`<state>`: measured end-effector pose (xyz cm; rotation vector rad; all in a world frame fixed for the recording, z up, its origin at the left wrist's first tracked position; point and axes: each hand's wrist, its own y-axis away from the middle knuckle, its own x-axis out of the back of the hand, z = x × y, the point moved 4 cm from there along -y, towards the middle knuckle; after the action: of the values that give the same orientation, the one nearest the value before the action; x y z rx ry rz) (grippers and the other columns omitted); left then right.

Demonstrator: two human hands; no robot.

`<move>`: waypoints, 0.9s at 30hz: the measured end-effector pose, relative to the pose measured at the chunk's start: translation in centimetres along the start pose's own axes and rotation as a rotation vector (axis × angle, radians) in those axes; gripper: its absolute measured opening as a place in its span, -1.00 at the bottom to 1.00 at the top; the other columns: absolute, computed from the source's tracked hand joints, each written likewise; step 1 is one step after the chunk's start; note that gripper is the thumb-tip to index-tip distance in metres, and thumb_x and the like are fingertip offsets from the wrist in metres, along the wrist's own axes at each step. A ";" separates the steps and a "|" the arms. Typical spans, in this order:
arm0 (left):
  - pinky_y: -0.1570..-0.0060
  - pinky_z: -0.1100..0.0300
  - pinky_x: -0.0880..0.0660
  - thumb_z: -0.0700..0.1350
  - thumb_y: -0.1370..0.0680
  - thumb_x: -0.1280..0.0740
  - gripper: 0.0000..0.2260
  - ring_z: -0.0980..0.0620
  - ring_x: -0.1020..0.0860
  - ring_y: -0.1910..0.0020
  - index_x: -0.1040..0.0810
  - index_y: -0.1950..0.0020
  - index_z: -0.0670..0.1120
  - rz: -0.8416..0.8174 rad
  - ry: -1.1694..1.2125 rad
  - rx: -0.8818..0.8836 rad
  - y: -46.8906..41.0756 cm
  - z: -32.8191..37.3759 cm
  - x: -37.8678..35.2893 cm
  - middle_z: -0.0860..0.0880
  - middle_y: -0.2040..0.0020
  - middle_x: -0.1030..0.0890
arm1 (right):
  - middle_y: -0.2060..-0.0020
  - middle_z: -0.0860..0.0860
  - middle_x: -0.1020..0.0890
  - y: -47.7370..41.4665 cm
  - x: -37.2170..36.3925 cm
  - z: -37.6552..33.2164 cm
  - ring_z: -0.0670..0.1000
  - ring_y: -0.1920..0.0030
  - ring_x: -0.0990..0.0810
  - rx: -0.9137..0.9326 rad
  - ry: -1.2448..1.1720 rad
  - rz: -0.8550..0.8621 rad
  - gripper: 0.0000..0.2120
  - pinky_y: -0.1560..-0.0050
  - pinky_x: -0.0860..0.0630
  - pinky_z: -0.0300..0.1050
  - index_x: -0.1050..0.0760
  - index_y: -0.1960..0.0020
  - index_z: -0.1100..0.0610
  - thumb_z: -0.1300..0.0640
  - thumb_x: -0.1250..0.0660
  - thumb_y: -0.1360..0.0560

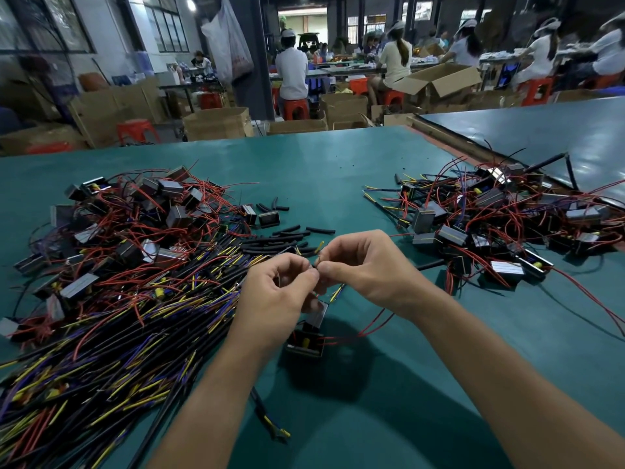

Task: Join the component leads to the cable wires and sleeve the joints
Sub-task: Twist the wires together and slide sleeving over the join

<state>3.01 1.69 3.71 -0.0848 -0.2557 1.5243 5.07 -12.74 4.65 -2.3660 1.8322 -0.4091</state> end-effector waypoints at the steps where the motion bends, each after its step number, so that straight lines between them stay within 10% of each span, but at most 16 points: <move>1: 0.42 0.23 -0.53 -0.33 -0.55 -0.31 -0.84 0.02 -0.52 0.48 -0.53 0.24 -0.22 -0.029 0.078 0.067 0.0 -0.1 -0.1 -0.09 0.39 -0.60 | 0.29 0.15 -0.61 0.0 -0.1 0.0 0.08 0.24 -0.55 0.009 0.012 -0.007 -0.87 0.08 -0.54 0.01 -0.56 0.18 0.26 0.43 -0.37 -0.49; 12: 0.44 0.25 -0.48 -0.32 -0.51 -0.34 -0.83 0.02 -0.45 0.49 -0.53 0.28 -0.17 -0.164 0.221 0.206 0.4 0.0 -0.3 -0.10 0.40 -0.53 | 0.33 0.04 -0.58 0.1 0.2 1.7 -0.04 0.34 -0.49 -0.564 -0.345 -0.141 -0.52 0.22 -0.59 -0.14 -0.67 0.28 0.14 -0.17 -0.22 -0.55; 27: 0.44 0.31 -0.50 -0.16 -0.29 -0.43 -0.89 0.10 -0.49 0.50 -0.58 0.24 -0.16 -0.241 0.272 0.292 0.6 0.0 -0.6 -0.09 0.35 -0.56 | 0.31 0.01 -0.65 0.0 0.4 0.9 -0.08 0.37 -0.55 -0.301 -0.471 -0.174 -0.96 0.30 -0.57 -0.25 -0.58 0.24 0.09 0.14 -0.39 -0.39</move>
<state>2.39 1.12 3.55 -0.0271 0.1699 1.2786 5.39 -13.16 3.83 -2.5291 1.5597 0.4105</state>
